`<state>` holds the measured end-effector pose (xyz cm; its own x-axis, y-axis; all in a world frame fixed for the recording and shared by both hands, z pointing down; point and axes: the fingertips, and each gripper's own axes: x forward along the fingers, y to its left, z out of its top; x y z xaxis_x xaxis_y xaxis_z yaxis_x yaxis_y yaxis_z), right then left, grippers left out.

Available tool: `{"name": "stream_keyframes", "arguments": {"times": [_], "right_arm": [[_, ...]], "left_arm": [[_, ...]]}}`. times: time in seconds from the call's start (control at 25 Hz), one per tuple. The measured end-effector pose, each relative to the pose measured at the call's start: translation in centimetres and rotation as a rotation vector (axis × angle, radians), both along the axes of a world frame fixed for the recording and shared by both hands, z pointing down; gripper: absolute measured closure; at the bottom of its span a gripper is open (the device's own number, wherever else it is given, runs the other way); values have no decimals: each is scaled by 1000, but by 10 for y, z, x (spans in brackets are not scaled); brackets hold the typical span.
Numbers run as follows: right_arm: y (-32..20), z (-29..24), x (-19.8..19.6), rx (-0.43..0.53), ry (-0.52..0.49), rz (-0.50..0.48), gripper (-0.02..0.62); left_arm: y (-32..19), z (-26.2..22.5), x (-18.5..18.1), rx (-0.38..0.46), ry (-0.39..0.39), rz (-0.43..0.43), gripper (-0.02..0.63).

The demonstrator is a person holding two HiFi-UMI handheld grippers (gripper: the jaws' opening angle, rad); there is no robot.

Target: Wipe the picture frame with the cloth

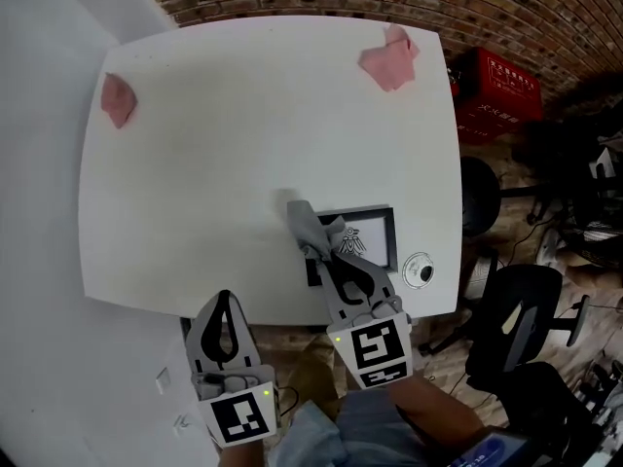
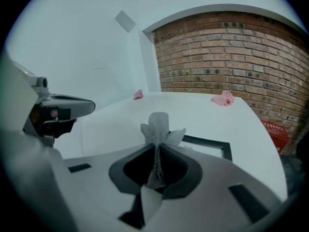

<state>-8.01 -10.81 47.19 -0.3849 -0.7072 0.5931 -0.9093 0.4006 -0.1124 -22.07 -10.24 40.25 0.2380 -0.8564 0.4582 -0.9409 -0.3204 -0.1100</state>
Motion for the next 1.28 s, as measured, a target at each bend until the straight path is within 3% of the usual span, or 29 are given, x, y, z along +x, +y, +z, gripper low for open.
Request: {"name": "stream_keyframes", "arguments": {"times": [0.68,1.28], "right_arm": [[-1,12,3,-44,40,4,555],[4,11,31,-49,44,62,555]], "left_arm": [[-7,13,2,-30,-4,9,597],[-10,12,30,-24,0,67,597]]}}
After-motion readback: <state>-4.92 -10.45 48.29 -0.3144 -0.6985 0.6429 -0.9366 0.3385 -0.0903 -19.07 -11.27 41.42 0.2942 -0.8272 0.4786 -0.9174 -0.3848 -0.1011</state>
